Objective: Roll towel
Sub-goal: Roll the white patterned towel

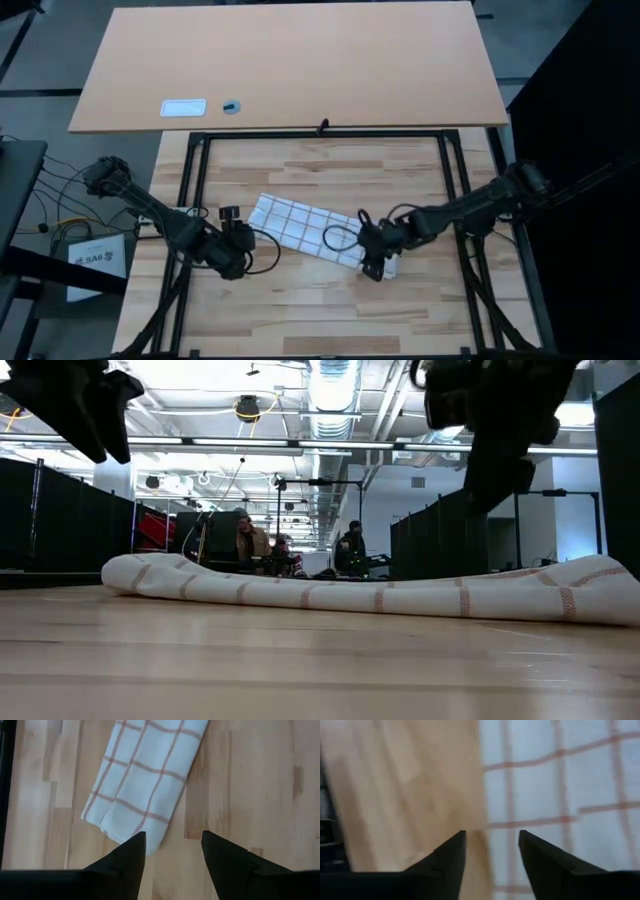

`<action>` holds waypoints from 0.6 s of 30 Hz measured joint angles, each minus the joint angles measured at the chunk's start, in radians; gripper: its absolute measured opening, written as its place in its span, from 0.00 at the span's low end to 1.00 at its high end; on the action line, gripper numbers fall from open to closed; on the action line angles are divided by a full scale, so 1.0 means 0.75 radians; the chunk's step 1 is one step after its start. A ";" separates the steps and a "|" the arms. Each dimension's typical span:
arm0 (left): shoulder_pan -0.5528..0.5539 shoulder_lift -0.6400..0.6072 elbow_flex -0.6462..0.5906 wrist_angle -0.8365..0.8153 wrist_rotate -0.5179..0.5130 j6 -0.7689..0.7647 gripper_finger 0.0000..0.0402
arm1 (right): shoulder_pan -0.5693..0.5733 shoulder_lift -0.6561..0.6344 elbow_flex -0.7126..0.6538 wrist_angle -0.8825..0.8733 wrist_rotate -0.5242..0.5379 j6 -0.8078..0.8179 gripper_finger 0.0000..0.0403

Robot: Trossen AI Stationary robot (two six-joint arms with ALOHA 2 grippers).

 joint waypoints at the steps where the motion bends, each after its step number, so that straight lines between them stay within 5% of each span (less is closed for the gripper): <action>1: 0.006 0.005 0.001 -0.005 0.002 -0.005 0.46 | -0.029 0.000 0.000 -0.026 -0.018 -0.027 0.46; 5: 0.025 0.006 0.000 -0.004 0.008 -0.039 0.49 | -0.117 0.000 0.000 -0.020 -0.070 -0.159 0.59; 9: 0.010 0.013 -0.001 -0.005 0.102 -0.048 0.50 | -0.037 0.000 0.019 -0.020 -0.162 -0.212 0.63; 13: -0.070 0.087 0.001 -0.014 0.107 -0.066 0.50 | 0.154 0.027 0.115 -0.180 0.008 -0.148 0.63; 18: -0.165 0.261 -0.025 -0.003 -0.277 -0.005 0.50 | 0.304 0.169 0.214 -0.416 0.272 -0.027 0.63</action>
